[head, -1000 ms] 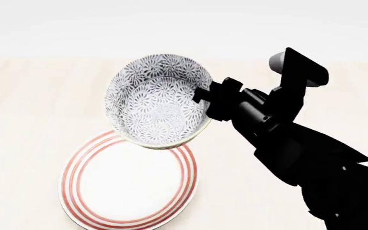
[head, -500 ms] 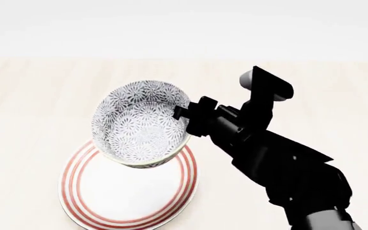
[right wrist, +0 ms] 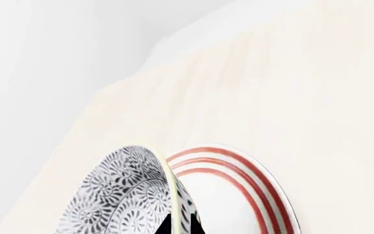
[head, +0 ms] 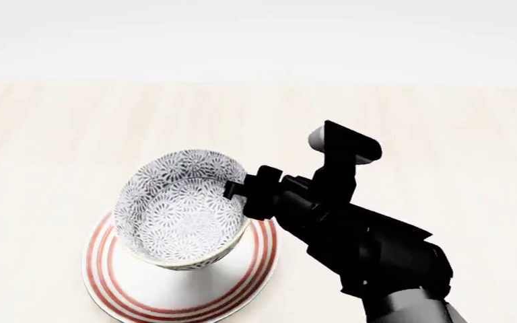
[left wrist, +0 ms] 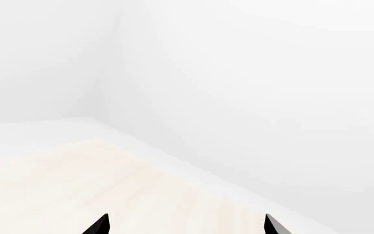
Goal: Put the bowl on the plate.
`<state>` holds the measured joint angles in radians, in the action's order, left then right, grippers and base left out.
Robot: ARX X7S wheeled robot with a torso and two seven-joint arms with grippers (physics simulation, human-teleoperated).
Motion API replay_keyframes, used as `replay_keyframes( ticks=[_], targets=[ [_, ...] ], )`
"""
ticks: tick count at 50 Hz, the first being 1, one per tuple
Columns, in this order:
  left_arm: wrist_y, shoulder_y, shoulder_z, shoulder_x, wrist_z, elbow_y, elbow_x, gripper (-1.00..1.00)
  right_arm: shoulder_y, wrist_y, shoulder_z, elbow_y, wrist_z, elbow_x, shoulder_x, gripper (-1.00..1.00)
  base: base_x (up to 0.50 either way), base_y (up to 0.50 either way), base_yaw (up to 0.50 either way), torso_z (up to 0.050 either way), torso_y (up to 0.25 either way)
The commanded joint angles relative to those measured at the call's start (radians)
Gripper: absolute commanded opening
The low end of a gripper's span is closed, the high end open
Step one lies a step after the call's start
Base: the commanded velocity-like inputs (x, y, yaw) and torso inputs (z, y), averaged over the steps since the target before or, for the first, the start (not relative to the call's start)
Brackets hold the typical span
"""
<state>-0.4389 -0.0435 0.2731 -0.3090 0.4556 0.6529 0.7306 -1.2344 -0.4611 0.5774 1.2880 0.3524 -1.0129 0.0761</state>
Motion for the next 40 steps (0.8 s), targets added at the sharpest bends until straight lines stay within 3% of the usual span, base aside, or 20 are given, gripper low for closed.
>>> replay_keyframes(
  ticks=[1,10,17,18,25,35,40],
  targets=[
    [0.004,0.003,0.003,-0.002,0.004,0.002,0.009,1.0,0.002,-0.016,-0.178,0.02,0.064,0.161,-0.045,-1.0,0.0,0.0,0.0,0.0,0.0],
    [0.009,0.012,0.012,-0.005,0.006,0.006,0.017,1.0,0.015,-0.033,-0.388,0.02,0.112,0.378,-0.073,-1.0,0.0,0.0,0.0,0.0,0.0],
    [0.01,0.021,0.02,-0.009,0.011,0.018,0.03,1.0,0.028,-0.022,-0.4,0.021,0.108,0.395,-0.075,-1.0,0.0,0.0,0.0,0.0,0.001],
    [0.009,0.021,0.021,-0.01,0.011,0.019,0.032,1.0,0.029,-0.014,-0.411,0.021,0.103,0.408,-0.075,1.0,0.0,0.0,0.0,0.0,0.0],
    [0.009,0.02,0.02,-0.012,0.016,0.023,0.037,1.0,0.025,0.014,-0.491,0.02,0.107,0.446,-0.075,1.0,0.0,0.0,0.0,0.0,0.0],
    [0.007,0.013,0.02,-0.017,0.02,0.023,0.047,1.0,0.028,0.449,-0.419,0.001,0.009,0.279,-0.075,1.0,0.0,0.0,0.0,0.0,0.0],
    [0.008,0.01,0.021,-0.019,0.022,0.021,0.052,1.0,0.213,0.462,-0.451,-0.47,-0.186,0.23,-0.025,1.0,0.0,0.0,0.0,0.0,0.0]
  ],
)
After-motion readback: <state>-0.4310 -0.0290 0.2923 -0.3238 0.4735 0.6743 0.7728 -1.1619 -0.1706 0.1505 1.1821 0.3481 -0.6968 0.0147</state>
